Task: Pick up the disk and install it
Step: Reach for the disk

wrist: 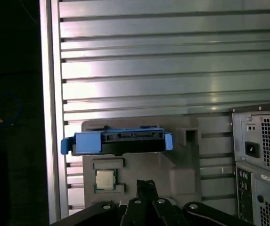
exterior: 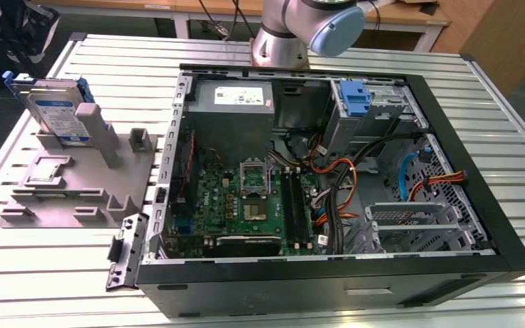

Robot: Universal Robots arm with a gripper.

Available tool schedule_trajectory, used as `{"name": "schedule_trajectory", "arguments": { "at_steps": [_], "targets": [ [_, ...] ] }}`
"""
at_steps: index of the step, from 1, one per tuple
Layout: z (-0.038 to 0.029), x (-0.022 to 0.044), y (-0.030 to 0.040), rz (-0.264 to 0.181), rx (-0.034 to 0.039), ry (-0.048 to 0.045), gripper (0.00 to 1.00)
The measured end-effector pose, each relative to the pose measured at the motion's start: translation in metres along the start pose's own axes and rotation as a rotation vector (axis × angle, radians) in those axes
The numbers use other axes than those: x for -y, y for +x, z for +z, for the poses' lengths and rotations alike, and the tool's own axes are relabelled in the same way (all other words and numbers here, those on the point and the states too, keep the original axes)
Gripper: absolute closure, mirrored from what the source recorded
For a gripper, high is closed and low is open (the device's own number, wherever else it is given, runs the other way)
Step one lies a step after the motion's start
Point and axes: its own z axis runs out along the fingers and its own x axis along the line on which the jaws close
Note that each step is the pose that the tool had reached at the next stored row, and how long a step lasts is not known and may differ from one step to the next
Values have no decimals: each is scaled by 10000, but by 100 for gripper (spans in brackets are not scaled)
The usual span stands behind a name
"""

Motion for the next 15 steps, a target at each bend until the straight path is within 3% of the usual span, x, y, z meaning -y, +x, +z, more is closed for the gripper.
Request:
{"name": "schedule_trajectory", "arguments": {
  "at_steps": [8,15],
  "targets": [
    [52,-164,40,-39,-4,-31,90],
    [86,-183,308,-66,-6,-32,90]
  ]
}}
